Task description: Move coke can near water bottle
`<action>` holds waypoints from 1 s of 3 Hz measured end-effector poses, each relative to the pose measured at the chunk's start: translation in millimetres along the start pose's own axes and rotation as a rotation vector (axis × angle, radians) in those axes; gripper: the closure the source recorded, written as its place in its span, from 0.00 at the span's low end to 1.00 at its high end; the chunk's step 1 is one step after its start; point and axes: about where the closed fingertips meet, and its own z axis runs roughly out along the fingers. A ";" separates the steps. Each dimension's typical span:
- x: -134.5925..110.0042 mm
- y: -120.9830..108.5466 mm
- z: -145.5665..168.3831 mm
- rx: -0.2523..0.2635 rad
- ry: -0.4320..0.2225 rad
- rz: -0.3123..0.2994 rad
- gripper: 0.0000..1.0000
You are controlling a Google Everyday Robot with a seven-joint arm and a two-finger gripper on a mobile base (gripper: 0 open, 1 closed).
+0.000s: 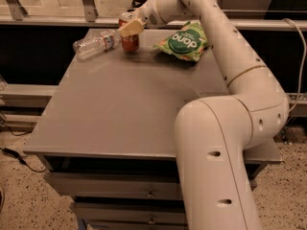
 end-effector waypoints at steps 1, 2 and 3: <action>3.3 -4.4 2.1 0.008 0.001 0.013 0.59; 3.2 -3.8 7.7 0.001 -0.003 0.022 0.29; -0.8 -0.8 11.2 -0.009 -0.004 0.018 0.05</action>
Offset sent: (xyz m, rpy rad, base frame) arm 0.0120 -0.0030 -0.0011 0.0213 0.0174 -0.0209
